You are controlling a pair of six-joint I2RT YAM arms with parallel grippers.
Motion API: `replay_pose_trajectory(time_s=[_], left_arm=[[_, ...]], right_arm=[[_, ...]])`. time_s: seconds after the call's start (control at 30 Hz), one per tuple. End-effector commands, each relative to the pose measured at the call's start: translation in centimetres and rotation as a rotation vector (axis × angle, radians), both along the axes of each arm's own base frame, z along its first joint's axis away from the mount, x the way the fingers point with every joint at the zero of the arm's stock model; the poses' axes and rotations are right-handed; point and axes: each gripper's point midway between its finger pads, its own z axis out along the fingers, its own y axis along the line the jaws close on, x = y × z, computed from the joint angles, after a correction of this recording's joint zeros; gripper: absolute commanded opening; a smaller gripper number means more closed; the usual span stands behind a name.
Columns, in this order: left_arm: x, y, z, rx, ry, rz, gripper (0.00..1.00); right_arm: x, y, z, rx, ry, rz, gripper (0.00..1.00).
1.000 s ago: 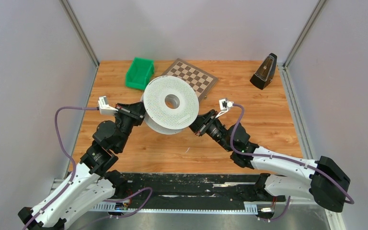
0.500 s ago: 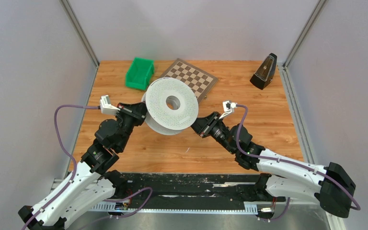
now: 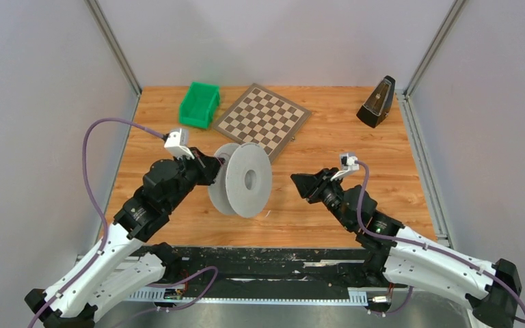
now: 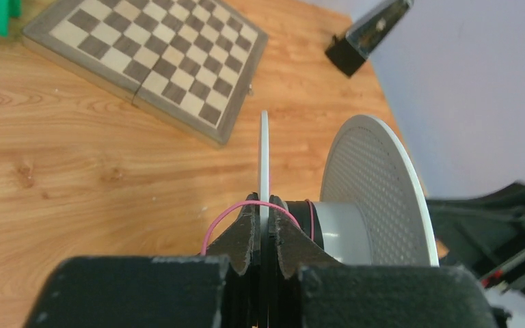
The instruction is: Wrap the cables
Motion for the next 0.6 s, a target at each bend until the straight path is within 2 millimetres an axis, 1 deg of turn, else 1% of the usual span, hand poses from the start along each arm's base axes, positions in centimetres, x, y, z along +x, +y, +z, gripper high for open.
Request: replay_pose_trajectory(time_s=[0.0, 0.03, 0.07, 0.1, 0.13, 0.17, 0.2, 0.23, 0.27, 0.3, 0.33, 0.37, 0.4, 0.47, 0.5, 0.53, 0.57], left_arm=[[-2.3, -1.3, 2.9, 0.105, -0.108, -0.219, 0.00], [-2.4, -1.4, 2.7, 0.122, -0.104, -0.240, 0.00], [-3.1, -1.8, 2.7, 0.150, -0.108, -0.300, 0.00], [-3.4, -1.9, 2.8, 0.160, -0.110, -0.326, 0.00], [-4.1, -2.5, 2.3, 0.185, -0.107, -0.392, 0.00], [-4.5, -2.8, 2.6, 0.192, -0.114, -0.423, 0.00], [-5.2, -3.3, 2.1, 0.212, -0.109, -0.488, 0.00], [-5.6, -3.5, 2.4, 0.217, -0.118, -0.518, 0.00], [-6.3, -3.9, 2.1, 0.230, -0.118, -0.575, 0.00], [-6.6, -4.1, 2.4, 0.233, -0.127, -0.603, 0.00], [-7.2, -4.4, 2.2, 0.245, -0.133, -0.648, 0.00], [-7.4, -4.4, 2.4, 0.249, -0.142, -0.663, 0.00], [-7.9, -4.6, 2.3, 0.262, -0.155, -0.703, 0.00], [-8.9, -4.9, 2.1, 0.279, -0.177, -0.775, 0.00], [-9.6, -5.2, 2.3, 0.285, -0.201, -0.828, 0.00], [-10.0, -5.3, 1.9, 0.294, -0.186, -0.860, 0.00], [-10.8, -5.5, 2.1, 0.298, -0.214, -0.920, 0.00]], right_arm=[[0.1, -2.4, 3.5, -0.195, -0.196, -0.019, 0.26], [-0.3, -2.3, 4.9, -0.218, -0.257, 0.013, 0.27], [-0.7, -2.1, 6.3, -0.232, -0.316, 0.041, 0.27], [-1.3, -1.8, 8.2, -0.247, -0.394, 0.083, 0.28], [-1.9, -1.1, 9.4, -0.278, -0.469, 0.140, 0.29], [-2.3, -0.5, 10.2, -0.314, -0.531, 0.188, 0.30], [-2.6, 0.2, 10.7, -0.352, -0.583, 0.233, 0.30], [-2.7, 0.8, 11.0, -0.408, -0.637, 0.269, 0.31], [-2.8, 1.5, 11.1, -0.459, -0.682, 0.307, 0.31], [-2.8, 1.9, 11.3, -0.498, -0.718, 0.336, 0.30], [-2.9, 2.6, 11.7, -0.526, -0.760, 0.372, 0.30], [-3.2, 3.1, 11.5, -0.570, -0.802, 0.425, 0.29], [-3.6, 3.7, 11.6, -0.592, -0.861, 0.483, 0.29], [-4.4, 4.6, 12.0, -0.621, -0.973, 0.584, 0.33], [-4.7, 5.0, 12.3, -0.621, -1.010, 0.629, 0.35], [-5.0, 5.4, 12.5, -0.612, -1.049, 0.694, 0.37], [-5.4, 5.7, 12.9, -0.592, -1.078, 0.742, 0.38]])
